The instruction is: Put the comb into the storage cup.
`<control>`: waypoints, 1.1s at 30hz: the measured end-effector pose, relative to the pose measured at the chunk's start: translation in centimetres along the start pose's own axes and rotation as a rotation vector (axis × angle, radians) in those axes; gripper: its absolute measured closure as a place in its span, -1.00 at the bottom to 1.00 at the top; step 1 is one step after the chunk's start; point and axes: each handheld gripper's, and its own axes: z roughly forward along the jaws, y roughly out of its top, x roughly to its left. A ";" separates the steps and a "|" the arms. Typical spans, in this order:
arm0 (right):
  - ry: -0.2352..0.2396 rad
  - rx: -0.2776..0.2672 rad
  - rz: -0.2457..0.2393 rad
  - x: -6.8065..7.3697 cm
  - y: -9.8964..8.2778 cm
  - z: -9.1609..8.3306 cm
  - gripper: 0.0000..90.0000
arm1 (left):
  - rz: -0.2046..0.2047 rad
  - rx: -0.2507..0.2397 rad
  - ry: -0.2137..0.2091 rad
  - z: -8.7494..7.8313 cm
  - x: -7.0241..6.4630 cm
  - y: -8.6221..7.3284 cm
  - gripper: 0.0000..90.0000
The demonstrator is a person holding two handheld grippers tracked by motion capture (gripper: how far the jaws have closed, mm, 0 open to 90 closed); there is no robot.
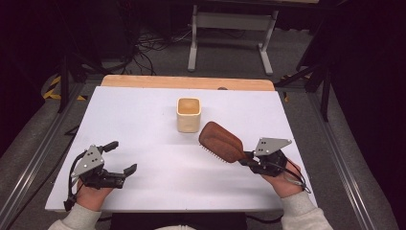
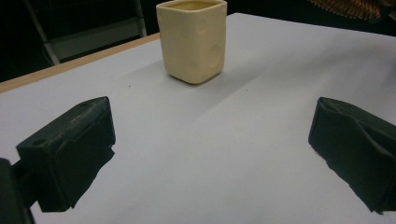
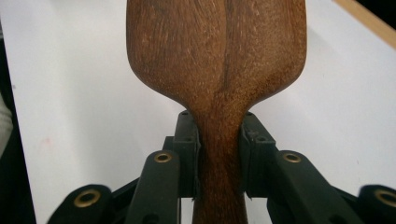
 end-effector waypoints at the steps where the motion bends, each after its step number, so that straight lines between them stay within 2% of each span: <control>1: -0.006 -0.026 -0.003 0.1 0.3 0.2 0.61 | -0.001 -0.004 0.005 0.1 0.0 0.1 -0.97; 2: -0.006 -0.026 -0.003 0.1 0.3 0.2 0.61 | -0.001 -0.004 0.005 0.1 0.0 0.1 -0.97; 7: -0.015 -0.103 -0.009 0.6 1.3 0.9 0.60 | 0.006 -0.006 0.017 0.2 -0.1 0.5 -0.97; 11: -0.021 -0.142 -0.010 0.9 1.6 1.1 0.60 | 0.010 -0.003 0.024 0.3 -0.1 0.8 -0.97; 14: -0.037 -0.174 -0.014 1.4 1.9 1.4 0.60 | 0.008 -0.026 0.001 0.5 -0.2 0.9 -0.97; 15: -0.036 -0.204 -0.010 1.6 2.1 1.6 0.60 | 0.010 -0.037 -0.006 0.5 -0.3 1.0 -0.97; 19: -0.033 -0.234 -0.008 1.9 2.3 2.1 0.60 | 0.004 -0.057 -0.042 0.5 -0.3 1.3 -0.97; 25: -0.038 -0.274 -0.026 2.6 2.8 3.4 0.60 | -0.013 -0.013 -0.078 0.7 -0.4 2.1 -0.99; 32: -0.039 -0.294 -0.043 3.7 3.3 4.8 0.60 | -0.009 -0.005 -0.125 1.3 -0.9 3.7 -1.00; 33: -0.040 -0.294 -0.046 3.8 3.3 5.0 0.60 | -0.022 -0.010 -0.140 1.4 -0.9 3.9 -1.00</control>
